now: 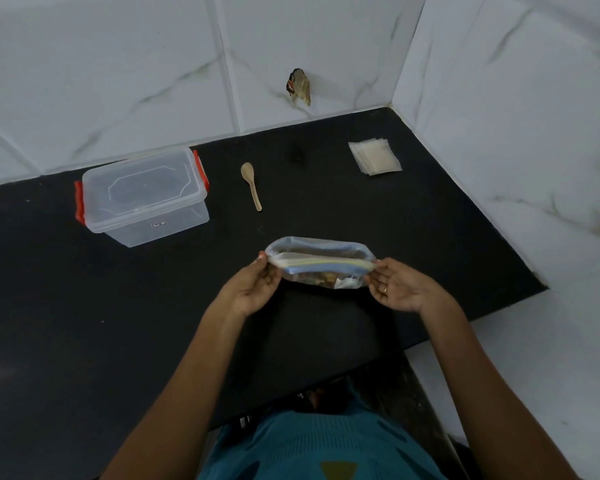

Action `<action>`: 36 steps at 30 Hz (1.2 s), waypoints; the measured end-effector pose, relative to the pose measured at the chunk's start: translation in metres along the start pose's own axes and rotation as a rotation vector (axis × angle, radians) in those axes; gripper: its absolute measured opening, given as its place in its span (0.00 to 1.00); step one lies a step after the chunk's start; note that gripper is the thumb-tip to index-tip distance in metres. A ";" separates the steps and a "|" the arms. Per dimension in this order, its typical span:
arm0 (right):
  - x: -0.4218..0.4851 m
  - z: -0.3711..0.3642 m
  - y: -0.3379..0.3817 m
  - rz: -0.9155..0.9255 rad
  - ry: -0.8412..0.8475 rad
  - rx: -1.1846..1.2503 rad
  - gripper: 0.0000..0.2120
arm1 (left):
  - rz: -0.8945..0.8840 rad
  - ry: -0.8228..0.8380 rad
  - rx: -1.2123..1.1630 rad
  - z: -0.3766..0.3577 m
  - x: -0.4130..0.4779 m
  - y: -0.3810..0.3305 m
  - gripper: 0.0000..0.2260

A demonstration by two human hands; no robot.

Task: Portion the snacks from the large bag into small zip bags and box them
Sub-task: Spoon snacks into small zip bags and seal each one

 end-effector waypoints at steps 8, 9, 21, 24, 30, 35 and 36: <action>0.000 -0.008 0.013 0.098 0.111 0.259 0.06 | -0.044 0.030 0.019 -0.001 -0.002 0.000 0.07; 0.000 -0.007 0.013 0.100 0.102 0.252 0.06 | -0.044 0.042 0.039 -0.002 -0.003 -0.001 0.06; -0.003 0.000 0.017 0.154 -0.095 0.001 0.07 | -0.054 0.012 0.334 -0.006 -0.009 0.007 0.12; -0.005 -0.005 0.017 0.153 -0.010 0.055 0.08 | -0.002 0.060 0.134 -0.012 -0.008 0.010 0.17; 0.003 -0.008 -0.001 0.060 0.113 0.351 0.06 | 0.053 0.067 -0.151 -0.008 -0.004 0.019 0.15; 0.008 -0.012 0.000 0.127 0.153 0.598 0.06 | 0.011 0.015 -0.291 -0.012 -0.003 0.027 0.18; 0.008 -0.012 0.001 0.144 0.148 0.619 0.06 | 0.006 0.008 -0.321 -0.012 -0.002 0.028 0.17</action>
Point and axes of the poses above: each hand's wrist, its own x-axis towards the middle knuckle, its own z-axis out of the back of the hand, y = z × x, the point moved 9 cm from there along x, towards the middle knuckle, and after that the axes turned 5 degrees about -z, right-handed, at the moved point
